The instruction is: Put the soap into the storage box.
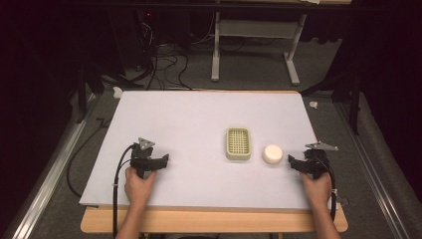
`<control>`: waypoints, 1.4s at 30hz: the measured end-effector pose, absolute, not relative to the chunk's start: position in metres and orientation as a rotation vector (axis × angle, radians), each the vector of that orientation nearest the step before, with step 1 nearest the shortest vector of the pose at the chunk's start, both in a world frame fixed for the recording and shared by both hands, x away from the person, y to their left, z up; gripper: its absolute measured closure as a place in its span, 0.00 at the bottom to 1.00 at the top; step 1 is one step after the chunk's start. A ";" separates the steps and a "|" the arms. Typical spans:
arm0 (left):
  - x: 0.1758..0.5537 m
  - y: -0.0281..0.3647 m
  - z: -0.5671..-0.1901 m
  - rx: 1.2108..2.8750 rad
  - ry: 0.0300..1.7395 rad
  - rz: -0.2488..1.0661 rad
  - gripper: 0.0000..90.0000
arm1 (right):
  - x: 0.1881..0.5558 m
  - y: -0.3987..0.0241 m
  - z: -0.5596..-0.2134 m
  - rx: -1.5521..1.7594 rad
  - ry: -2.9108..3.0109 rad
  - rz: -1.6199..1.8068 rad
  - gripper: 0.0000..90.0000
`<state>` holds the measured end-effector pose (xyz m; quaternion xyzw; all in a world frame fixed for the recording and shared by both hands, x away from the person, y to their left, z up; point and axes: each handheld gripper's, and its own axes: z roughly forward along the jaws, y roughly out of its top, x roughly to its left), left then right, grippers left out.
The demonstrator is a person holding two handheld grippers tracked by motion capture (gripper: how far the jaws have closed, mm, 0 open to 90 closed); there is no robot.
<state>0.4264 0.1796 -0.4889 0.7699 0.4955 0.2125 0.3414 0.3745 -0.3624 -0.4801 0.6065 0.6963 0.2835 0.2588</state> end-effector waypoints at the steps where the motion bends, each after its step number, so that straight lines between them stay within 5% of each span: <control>1: 0.426 0.180 -0.489 2.003 1.289 0.552 0.21 | 0.375 -0.362 -0.480 1.640 1.888 0.766 0.30; 42: 0.426 0.179 -0.489 2.008 1.285 0.558 0.21 | 0.330 -0.344 -0.458 1.522 1.915 0.934 0.21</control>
